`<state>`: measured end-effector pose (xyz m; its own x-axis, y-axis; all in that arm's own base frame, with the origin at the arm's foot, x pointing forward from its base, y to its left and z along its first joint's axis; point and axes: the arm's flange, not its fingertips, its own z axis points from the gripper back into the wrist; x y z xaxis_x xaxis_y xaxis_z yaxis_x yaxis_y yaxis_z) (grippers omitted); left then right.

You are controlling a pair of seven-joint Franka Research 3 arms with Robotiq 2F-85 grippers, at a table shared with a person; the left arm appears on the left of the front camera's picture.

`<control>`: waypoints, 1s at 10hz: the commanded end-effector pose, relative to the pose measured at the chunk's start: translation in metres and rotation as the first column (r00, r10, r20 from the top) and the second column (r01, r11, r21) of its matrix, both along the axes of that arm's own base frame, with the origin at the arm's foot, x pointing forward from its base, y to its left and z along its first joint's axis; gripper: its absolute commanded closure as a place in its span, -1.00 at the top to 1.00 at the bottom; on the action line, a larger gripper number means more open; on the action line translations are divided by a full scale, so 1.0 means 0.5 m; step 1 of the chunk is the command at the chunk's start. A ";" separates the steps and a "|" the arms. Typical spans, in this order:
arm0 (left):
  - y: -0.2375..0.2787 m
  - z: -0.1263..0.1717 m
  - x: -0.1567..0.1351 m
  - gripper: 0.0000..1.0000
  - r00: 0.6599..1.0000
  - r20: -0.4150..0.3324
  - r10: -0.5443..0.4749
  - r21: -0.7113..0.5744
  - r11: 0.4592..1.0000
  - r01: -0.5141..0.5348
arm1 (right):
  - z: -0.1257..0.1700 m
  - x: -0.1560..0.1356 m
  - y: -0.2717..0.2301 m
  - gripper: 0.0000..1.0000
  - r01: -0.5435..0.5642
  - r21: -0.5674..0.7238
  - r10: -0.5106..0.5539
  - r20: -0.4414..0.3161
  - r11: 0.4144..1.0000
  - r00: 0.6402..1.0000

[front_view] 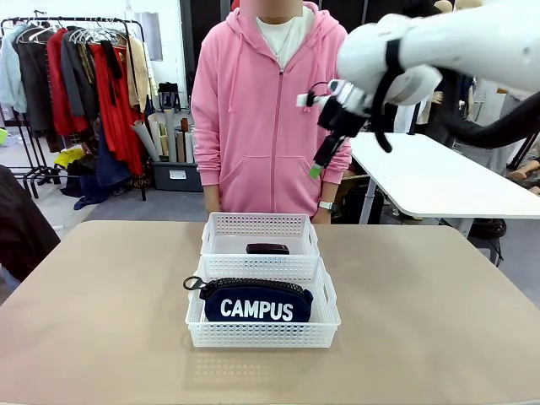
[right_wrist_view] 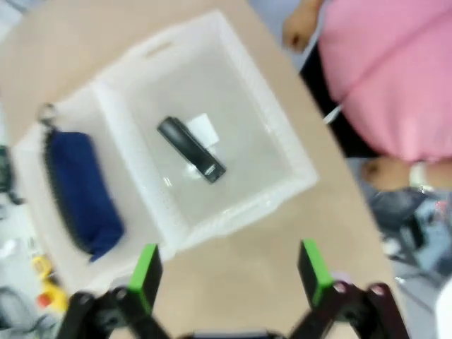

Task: Distribute items into two baskets.
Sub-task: Place the picked Stapler into the Organizing basket as instructed by the person.

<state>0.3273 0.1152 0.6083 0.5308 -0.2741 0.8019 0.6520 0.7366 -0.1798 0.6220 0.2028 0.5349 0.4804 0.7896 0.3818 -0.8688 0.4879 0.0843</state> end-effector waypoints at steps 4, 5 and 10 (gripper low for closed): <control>-0.001 0.002 0.000 1.00 1.000 0.010 -0.004 -0.003 1.000 0.004 | 0.046 -0.134 -0.283 1.00 0.123 0.164 -0.114 -0.063 0.979 0.991; -0.001 0.002 0.000 1.00 1.000 0.010 -0.004 -0.003 1.000 0.004 | 0.049 -0.174 -0.341 1.00 0.138 0.208 -0.132 -0.043 0.968 0.990; -0.001 0.002 0.000 1.00 1.000 0.010 -0.004 -0.003 1.000 0.004 | 0.025 -0.323 -0.553 1.00 0.291 0.431 -0.321 -0.003 0.854 0.947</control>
<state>0.3273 0.1149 0.6085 0.5308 -0.2752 0.8016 0.6520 0.7368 -0.1788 0.4759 -0.0767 0.5546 0.6825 0.3926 0.6165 -0.6701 0.6729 0.3133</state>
